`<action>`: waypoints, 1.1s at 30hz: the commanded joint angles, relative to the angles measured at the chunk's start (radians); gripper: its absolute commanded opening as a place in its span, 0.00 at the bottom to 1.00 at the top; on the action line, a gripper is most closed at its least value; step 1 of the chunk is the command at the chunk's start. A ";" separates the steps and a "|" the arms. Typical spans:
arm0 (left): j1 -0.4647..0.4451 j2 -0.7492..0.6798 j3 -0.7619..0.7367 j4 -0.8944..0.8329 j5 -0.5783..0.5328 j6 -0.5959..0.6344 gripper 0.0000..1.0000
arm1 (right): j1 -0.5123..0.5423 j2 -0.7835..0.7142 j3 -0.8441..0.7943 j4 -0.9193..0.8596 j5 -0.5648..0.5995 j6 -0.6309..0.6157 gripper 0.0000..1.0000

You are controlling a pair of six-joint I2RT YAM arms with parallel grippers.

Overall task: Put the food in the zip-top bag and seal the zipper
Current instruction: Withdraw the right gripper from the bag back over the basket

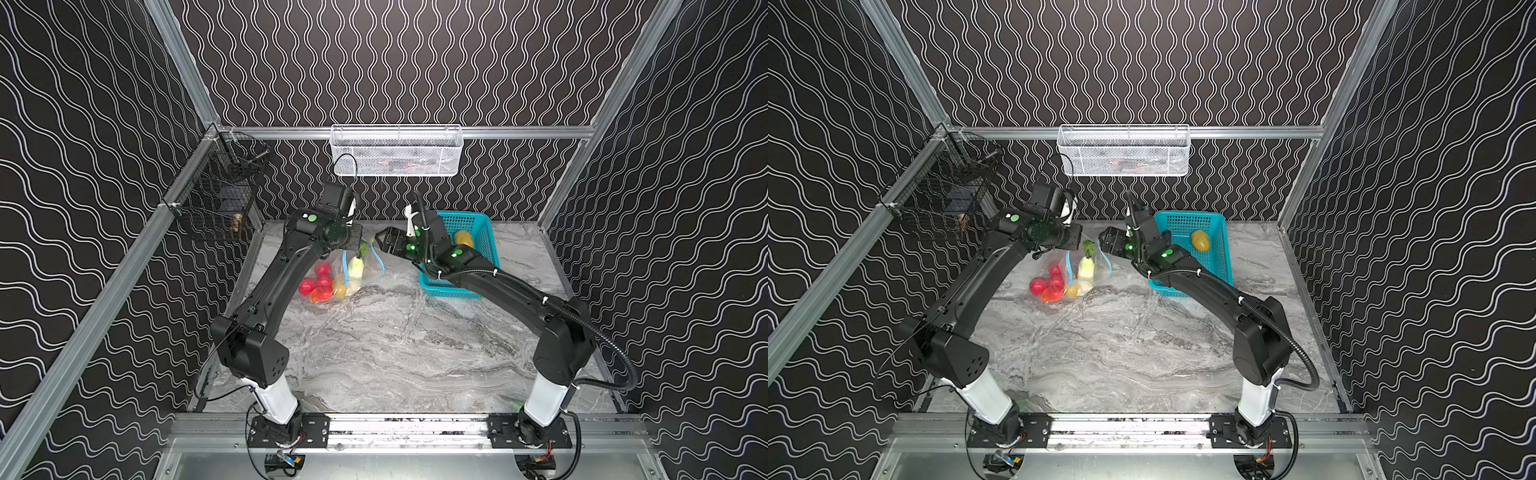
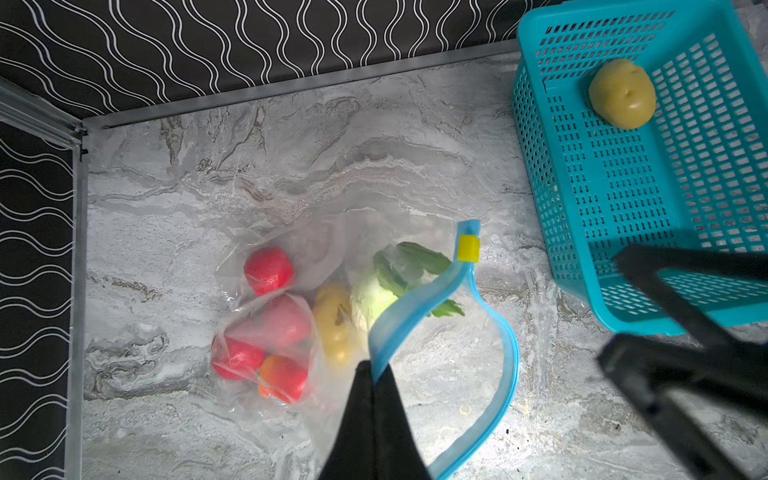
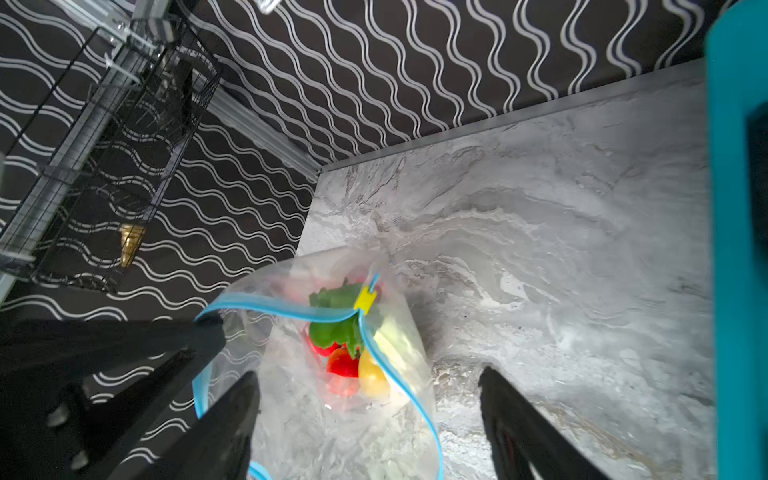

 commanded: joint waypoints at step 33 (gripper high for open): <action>0.002 -0.019 -0.040 0.035 0.035 0.097 0.00 | -0.243 0.211 0.306 -0.472 0.183 -0.099 0.99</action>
